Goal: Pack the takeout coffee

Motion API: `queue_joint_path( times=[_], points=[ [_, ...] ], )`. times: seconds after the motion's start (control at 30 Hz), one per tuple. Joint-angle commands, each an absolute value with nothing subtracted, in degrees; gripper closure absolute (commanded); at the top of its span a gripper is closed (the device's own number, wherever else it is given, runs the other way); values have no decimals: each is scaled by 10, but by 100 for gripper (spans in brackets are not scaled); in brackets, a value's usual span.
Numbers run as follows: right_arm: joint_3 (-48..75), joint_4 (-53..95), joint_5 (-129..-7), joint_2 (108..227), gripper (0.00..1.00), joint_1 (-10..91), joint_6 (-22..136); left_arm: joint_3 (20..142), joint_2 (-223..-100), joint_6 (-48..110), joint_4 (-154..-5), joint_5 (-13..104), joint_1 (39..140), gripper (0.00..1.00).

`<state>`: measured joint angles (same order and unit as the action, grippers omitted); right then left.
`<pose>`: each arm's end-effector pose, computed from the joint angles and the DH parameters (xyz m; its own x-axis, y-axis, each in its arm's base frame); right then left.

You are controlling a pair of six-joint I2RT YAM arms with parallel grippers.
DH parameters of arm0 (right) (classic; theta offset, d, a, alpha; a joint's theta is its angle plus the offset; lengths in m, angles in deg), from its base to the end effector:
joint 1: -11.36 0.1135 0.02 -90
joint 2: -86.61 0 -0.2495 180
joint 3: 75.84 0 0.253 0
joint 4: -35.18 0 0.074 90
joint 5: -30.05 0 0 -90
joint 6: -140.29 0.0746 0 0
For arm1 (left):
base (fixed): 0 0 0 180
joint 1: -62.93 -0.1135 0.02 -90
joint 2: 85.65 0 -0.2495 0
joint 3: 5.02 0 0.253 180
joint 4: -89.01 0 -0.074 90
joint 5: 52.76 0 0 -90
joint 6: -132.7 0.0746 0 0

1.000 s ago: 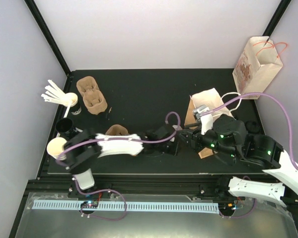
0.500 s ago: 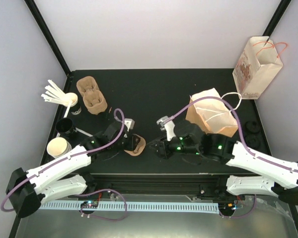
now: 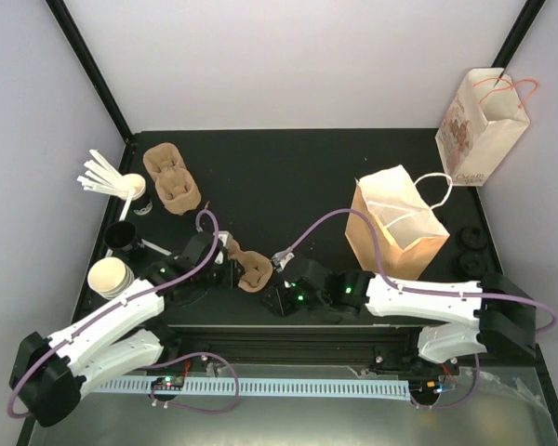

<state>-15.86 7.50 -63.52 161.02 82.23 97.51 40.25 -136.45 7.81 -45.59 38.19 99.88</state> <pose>0.0966 0.2926 0.1912 -0.8525 -0.2223 -0.4732 -0.4894 0.6575 0.5729 0.1653 -0.1259 0.1671 -0.8575 -0.0707 -0.5096 0.1450 0.9172 -0.3711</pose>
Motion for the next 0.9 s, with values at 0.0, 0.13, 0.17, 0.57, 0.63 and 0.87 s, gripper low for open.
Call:
queue_joint_path(
  times=[0.0, 0.13, 0.17, 0.57, 0.63, 0.87],
  points=[
    [-170, 140, -625, 1643, 56, 805, 990, 411, -1401, 84, -477, 465, 997, 53],
    [-202, 179, -638, 1664, 57, 781, 1000, 414, -1442, 90, -518, 501, 1002, 48],
    [-210, 185, -637, 1666, 57, 778, 1003, 417, -1451, 97, -523, 502, 1006, 47],
    [-317, 247, -601, 1660, 59, 764, 1064, 558, -1640, 175, -420, 332, 1138, 42],
    [-328, 251, -600, 1660, 60, 764, 1066, 570, -1663, 178, -417, 324, 1145, 42],
    [-344, 243, -588, 1646, 60, 762, 1065, 597, -1702, 189, -388, 300, 1150, 43]
  ],
)
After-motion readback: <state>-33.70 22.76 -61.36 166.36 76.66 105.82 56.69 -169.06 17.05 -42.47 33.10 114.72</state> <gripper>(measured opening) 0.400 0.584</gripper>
